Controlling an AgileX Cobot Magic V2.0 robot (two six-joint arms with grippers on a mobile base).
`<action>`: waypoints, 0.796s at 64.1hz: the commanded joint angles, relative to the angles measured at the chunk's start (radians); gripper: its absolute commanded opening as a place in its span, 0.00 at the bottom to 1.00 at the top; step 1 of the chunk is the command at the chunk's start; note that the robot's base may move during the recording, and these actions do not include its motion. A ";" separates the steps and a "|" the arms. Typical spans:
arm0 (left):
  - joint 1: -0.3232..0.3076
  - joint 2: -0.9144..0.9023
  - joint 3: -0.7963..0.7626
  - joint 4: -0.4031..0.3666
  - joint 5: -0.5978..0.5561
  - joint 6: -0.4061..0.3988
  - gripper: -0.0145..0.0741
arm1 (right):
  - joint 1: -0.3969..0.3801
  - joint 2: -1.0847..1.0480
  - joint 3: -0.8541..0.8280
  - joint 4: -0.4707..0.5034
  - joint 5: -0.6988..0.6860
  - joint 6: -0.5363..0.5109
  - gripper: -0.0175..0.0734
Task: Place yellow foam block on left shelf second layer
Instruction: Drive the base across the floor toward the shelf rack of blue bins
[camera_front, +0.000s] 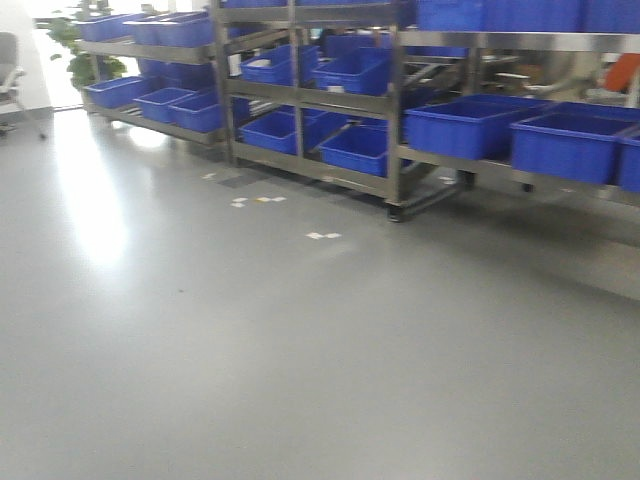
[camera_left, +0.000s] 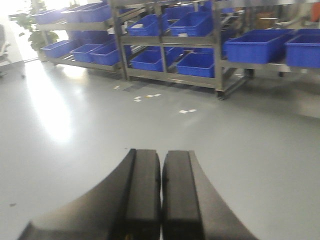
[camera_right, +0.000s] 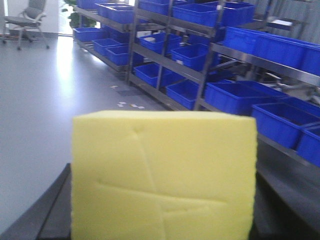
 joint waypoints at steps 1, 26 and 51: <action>-0.008 -0.015 0.028 -0.003 -0.086 -0.004 0.32 | -0.007 0.015 -0.029 -0.005 -0.095 -0.002 0.54; -0.008 -0.015 0.028 -0.003 -0.086 -0.004 0.32 | -0.007 0.015 -0.029 -0.005 -0.095 -0.002 0.54; -0.008 -0.015 0.028 -0.003 -0.086 -0.004 0.32 | -0.007 0.015 -0.029 -0.005 -0.095 -0.002 0.54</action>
